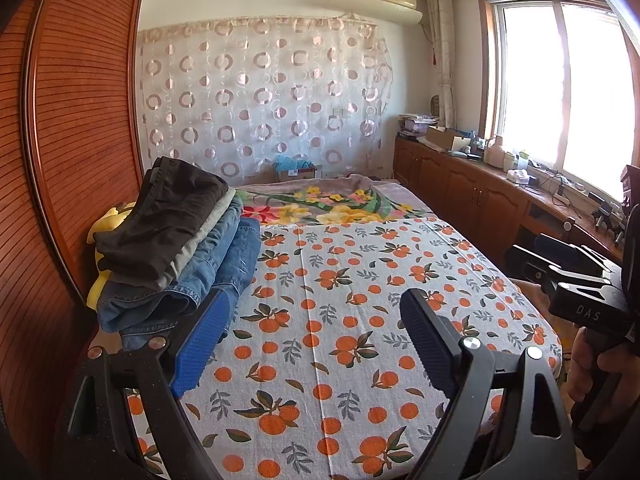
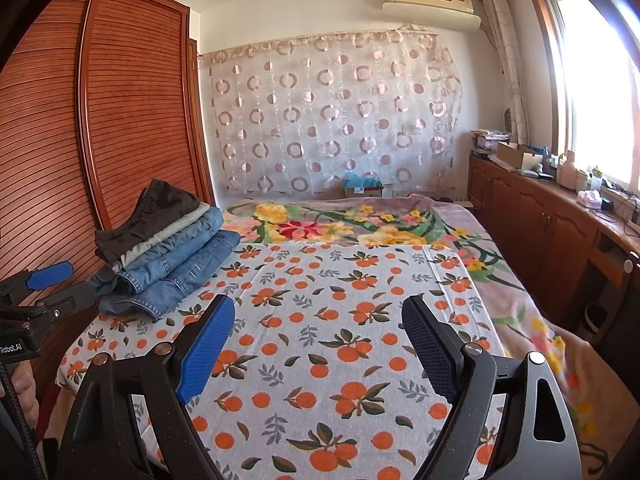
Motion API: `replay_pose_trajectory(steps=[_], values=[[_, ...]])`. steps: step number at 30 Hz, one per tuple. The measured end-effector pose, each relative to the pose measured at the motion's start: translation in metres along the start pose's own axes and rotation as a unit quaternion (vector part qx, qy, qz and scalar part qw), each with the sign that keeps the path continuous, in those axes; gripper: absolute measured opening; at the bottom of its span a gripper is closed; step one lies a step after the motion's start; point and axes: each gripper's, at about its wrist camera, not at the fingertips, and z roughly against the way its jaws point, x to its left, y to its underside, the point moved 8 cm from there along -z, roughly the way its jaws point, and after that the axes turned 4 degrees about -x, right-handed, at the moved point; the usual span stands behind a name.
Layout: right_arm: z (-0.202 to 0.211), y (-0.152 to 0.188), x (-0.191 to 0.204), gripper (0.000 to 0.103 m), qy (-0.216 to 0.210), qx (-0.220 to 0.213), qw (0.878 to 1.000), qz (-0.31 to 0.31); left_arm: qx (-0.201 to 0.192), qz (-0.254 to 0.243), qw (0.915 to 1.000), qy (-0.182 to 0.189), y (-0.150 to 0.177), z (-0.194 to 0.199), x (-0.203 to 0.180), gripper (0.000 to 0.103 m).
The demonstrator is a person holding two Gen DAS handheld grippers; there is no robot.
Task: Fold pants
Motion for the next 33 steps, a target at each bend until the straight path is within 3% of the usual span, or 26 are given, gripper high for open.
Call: replay_pose_trajectory(steps=[33], values=[[0.0025,0.0006,-0.0033,0.087,-0.002,-0.003,1.000,0.002,-0.001,0.001,1.0000,0.000,0.0009,0.0000,0.0002,0.088]])
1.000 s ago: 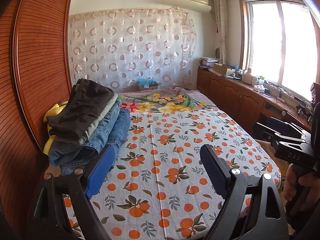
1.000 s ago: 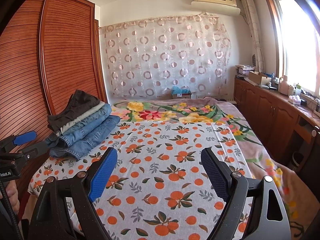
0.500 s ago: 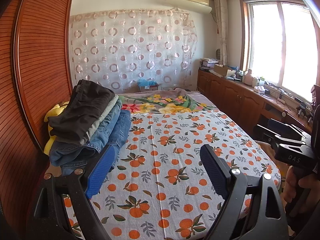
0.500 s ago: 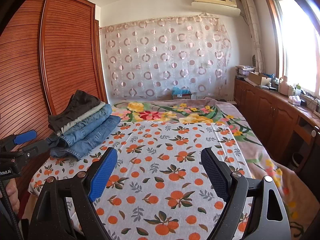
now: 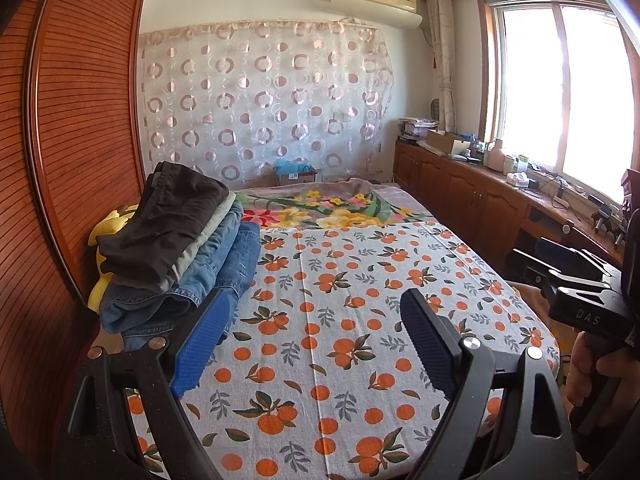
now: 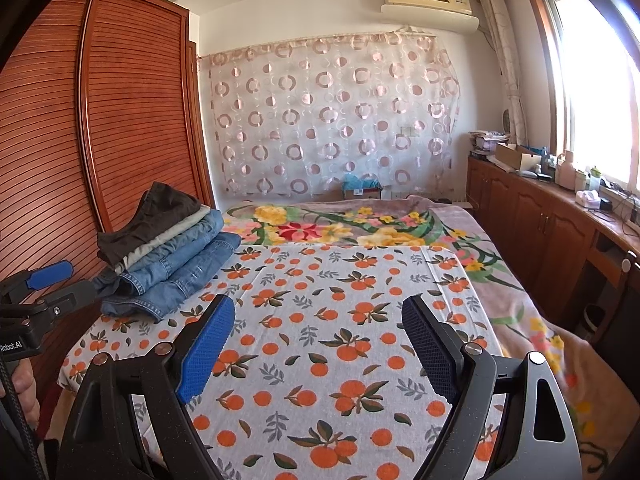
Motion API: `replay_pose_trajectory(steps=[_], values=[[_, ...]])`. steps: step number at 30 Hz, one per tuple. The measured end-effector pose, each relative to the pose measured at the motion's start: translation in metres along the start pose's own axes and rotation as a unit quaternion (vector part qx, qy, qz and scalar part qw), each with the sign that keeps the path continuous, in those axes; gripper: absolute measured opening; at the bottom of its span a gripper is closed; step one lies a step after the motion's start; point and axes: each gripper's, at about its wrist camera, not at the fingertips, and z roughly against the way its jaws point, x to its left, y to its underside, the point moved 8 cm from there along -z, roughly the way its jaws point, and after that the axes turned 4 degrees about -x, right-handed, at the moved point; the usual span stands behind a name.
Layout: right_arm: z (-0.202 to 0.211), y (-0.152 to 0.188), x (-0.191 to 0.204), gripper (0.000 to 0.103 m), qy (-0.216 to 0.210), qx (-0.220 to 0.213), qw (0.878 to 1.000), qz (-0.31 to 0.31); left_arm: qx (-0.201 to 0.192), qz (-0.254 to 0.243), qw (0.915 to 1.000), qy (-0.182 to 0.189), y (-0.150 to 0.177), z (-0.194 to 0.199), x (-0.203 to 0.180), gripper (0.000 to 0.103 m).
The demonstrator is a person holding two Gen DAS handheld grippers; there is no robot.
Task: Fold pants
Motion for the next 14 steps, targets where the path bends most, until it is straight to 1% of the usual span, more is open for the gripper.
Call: replay_pose_trajectory(steps=[14], values=[[0.0004,0.0011,0.0002,0.087,-0.002,-0.001,1.000,0.001,0.000,0.000,1.0000,0.000,0.0007,-0.0003,0.0000,0.088]])
